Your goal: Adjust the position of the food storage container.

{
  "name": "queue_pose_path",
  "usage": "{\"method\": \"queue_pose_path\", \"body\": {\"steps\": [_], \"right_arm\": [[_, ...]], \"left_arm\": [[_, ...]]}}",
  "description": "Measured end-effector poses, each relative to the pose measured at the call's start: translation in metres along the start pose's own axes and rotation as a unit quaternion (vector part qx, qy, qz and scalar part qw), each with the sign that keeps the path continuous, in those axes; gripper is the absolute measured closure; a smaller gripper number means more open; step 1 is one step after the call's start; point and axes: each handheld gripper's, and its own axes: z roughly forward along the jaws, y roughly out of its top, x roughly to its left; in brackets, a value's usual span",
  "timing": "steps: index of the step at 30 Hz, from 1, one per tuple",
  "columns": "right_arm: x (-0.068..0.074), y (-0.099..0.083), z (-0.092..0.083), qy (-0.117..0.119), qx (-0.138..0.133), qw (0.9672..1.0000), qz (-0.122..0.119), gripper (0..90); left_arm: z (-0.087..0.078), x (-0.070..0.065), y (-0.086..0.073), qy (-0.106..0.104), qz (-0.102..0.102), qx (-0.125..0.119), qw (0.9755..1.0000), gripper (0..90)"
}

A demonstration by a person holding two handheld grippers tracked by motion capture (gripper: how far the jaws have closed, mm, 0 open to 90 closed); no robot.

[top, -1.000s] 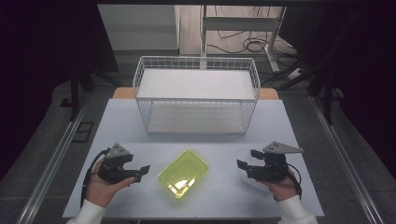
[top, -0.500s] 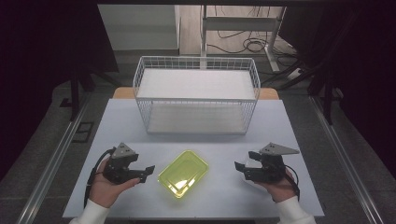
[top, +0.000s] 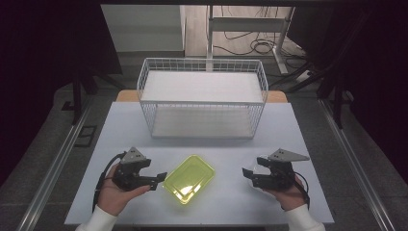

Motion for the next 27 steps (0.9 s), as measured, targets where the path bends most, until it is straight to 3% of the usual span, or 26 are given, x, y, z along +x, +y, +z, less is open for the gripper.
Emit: {"method": "queue_pose_path", "body": {"steps": [8, 10, 11, 14, 17, 19, 23, 24, 26, 27], "right_arm": [[0.001, -0.002, -0.001, -0.001, 0.003, 1.0, -0.001, 27.9], [0.001, -0.003, 0.0, -0.002, 0.005, 1.0, -0.001, 27.9], [0.002, -0.003, 0.0, -0.002, 0.006, 1.0, -0.004, 27.8], [0.002, -0.002, -0.001, -0.003, 0.006, 1.0, -0.004, 27.8], [0.002, -0.003, -0.002, -0.004, 0.005, 1.0, -0.003, 27.8], [0.002, -0.003, -0.002, -0.005, 0.006, 1.0, -0.003, 27.7], [0.002, -0.003, -0.002, -0.007, 0.008, 0.9999, 0.0, 27.7], [0.003, -0.003, -0.001, -0.01, 0.011, 0.9999, 0.0, 27.8], [0.003, -0.002, -0.001, -0.011, 0.012, 0.9999, 0.001, 27.7], [0.003, -0.002, -0.001, -0.011, 0.012, 0.9999, 0.001, 27.7]], "left_arm": [[0.016, -0.015, 0.005, -0.028, 0.015, 0.016, 0.9994, 24.7], [0.018, -0.016, 0.007, -0.031, 0.009, 0.014, 0.9994, 26.8], [0.022, -0.02, 0.009, -0.043, 0.011, 0.016, 0.9989, 27.7], [0.024, -0.024, 0.009, -0.049, 0.018, 0.021, 0.9984, 30.2], [0.028, -0.03, 0.01, -0.054, 0.023, 0.041, 0.9974, 44.5], [0.028, -0.033, 0.012, -0.07, 0.022, 0.049, 0.9961, 55.1], [0.03, -0.042, 0.014, -0.084, 0.027, 0.056, 0.9945, 65.3], [0.034, -0.047, 0.014, -0.094, 0.031, 0.063, 0.9931, 72.7], [0.035, -0.049, 0.013, -0.097, 0.032, 0.065, 0.9926, 79.4], [0.037, -0.053, 0.013, -0.101, 0.035, 0.07, 0.9917, 79.4]]}}
